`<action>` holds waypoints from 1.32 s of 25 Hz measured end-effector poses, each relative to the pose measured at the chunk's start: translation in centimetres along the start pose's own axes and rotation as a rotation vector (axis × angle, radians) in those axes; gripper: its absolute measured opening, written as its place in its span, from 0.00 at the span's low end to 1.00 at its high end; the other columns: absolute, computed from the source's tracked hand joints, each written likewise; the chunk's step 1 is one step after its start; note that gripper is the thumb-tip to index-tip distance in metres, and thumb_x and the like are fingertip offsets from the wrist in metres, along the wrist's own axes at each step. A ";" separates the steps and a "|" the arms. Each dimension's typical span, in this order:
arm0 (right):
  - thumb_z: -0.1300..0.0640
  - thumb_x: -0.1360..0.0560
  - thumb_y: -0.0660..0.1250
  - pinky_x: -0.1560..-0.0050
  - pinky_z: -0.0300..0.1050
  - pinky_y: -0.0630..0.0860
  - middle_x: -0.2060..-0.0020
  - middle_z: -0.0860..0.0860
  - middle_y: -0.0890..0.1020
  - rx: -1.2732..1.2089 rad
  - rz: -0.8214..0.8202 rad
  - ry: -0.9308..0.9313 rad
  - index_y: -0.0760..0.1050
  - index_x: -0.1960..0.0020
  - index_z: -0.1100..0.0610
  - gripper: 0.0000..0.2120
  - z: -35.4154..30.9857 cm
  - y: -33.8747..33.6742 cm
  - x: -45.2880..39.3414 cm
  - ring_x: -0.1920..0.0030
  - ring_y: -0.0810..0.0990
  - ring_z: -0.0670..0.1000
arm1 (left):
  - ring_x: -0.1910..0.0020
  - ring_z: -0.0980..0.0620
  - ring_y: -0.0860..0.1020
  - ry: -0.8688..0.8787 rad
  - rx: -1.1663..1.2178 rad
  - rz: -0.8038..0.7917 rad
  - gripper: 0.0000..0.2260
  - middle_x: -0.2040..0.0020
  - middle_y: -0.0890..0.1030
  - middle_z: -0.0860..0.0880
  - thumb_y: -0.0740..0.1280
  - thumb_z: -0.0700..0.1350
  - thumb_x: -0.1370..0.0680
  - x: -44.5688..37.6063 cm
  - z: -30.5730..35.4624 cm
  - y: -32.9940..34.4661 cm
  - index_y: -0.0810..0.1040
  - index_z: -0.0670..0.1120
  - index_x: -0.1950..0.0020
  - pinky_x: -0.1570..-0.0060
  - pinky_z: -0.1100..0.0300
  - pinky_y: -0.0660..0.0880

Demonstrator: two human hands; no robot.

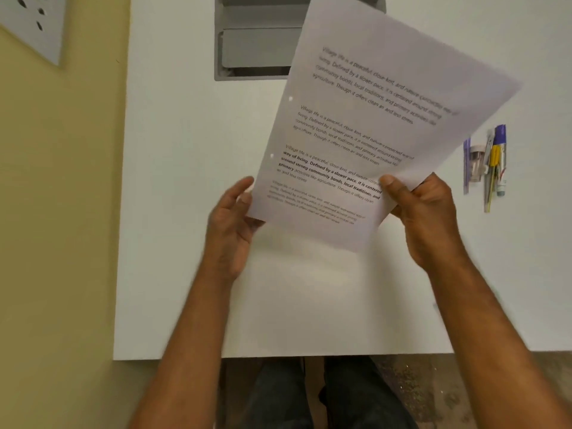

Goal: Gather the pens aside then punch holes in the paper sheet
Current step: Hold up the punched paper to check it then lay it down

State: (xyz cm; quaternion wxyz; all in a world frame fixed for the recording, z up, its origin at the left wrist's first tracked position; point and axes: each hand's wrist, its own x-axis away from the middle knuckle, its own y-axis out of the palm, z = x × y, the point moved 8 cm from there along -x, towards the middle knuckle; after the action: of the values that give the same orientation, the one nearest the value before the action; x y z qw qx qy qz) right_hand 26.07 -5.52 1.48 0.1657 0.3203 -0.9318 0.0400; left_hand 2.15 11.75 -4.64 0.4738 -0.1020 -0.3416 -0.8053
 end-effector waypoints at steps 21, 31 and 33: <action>0.62 0.21 0.69 0.44 0.33 0.80 0.47 0.36 0.84 0.295 0.000 -0.183 0.77 0.37 0.46 0.16 0.7 4.3 -2.6 0.45 0.84 0.38 | 0.42 0.56 0.82 0.266 -0.497 0.018 0.13 0.40 0.83 0.50 0.65 0.36 0.16 -1.9 3.4 2.9 0.77 0.44 0.32 0.34 0.56 0.78; 0.60 0.17 0.66 0.42 0.36 0.81 0.43 0.38 0.84 0.275 -0.054 -0.197 0.75 0.34 0.49 0.13 0.0 5.8 -2.4 0.40 0.83 0.42 | 0.42 0.53 0.84 0.273 -0.449 0.110 0.11 0.40 0.85 0.52 0.66 0.44 0.16 -2.4 4.9 2.1 0.79 0.48 0.34 0.45 0.58 0.82; 0.60 0.17 0.66 0.42 0.38 0.82 0.41 0.41 0.84 0.269 -0.084 -0.213 0.75 0.34 0.48 0.13 -0.5 7.4 -1.8 0.40 0.84 0.44 | 0.44 0.52 0.85 0.290 -0.454 0.158 0.08 0.43 0.86 0.54 0.66 0.46 0.17 -1.7 6.5 0.8 0.79 0.53 0.39 0.46 0.55 0.83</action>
State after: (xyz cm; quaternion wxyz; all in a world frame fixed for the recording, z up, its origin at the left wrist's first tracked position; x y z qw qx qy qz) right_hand 23.01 1.42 1.57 0.0232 0.3808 -0.9161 0.1231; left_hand 2.67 16.83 -0.25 0.5440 -0.1153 -0.0720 -0.8280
